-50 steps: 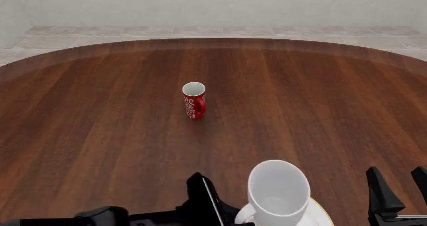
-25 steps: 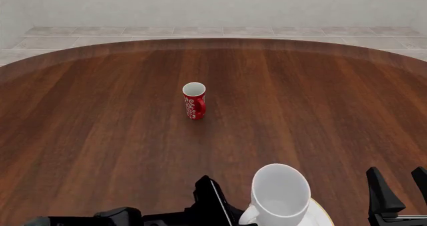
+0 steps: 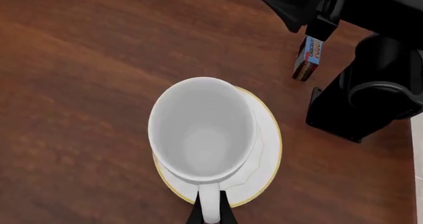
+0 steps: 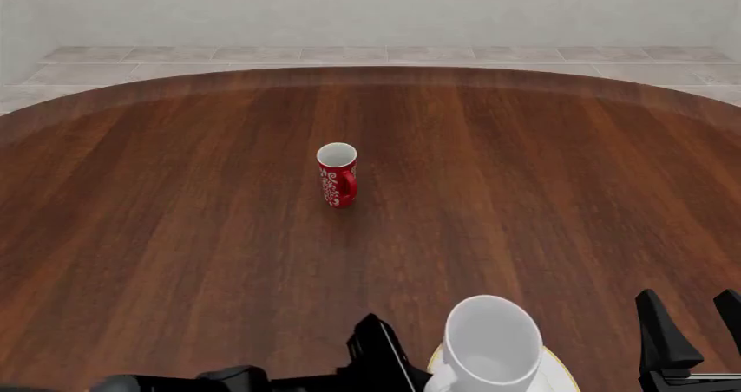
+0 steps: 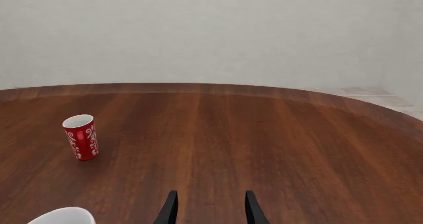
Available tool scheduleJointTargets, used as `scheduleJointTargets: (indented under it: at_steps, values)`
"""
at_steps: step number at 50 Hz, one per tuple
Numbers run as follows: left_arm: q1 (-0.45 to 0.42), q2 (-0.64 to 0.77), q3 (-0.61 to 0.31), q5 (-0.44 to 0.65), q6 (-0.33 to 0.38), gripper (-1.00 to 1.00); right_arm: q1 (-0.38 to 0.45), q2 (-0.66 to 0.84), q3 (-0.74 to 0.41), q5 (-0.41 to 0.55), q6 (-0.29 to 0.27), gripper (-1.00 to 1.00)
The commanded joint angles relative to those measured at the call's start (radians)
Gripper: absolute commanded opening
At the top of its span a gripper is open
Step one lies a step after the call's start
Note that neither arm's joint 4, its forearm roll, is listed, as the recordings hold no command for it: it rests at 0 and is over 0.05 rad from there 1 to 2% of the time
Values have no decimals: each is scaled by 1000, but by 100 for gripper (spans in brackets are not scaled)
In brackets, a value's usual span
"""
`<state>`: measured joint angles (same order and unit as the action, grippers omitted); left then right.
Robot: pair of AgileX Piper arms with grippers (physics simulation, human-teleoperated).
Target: Put the white mug on the plate.
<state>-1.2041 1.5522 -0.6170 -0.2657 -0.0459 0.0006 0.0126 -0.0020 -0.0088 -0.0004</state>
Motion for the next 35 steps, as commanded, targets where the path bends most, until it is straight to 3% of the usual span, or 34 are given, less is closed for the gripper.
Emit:
scheduleJointTargets:
  at_steps: [1, 35]
  values:
    - [14, 40, -6, -29, -13, -100, -1, -3, -1, 4, 0, 100]
    - [2, 102, -14, -61, -19, -100, -1, -3, -1, 4, 0, 100]
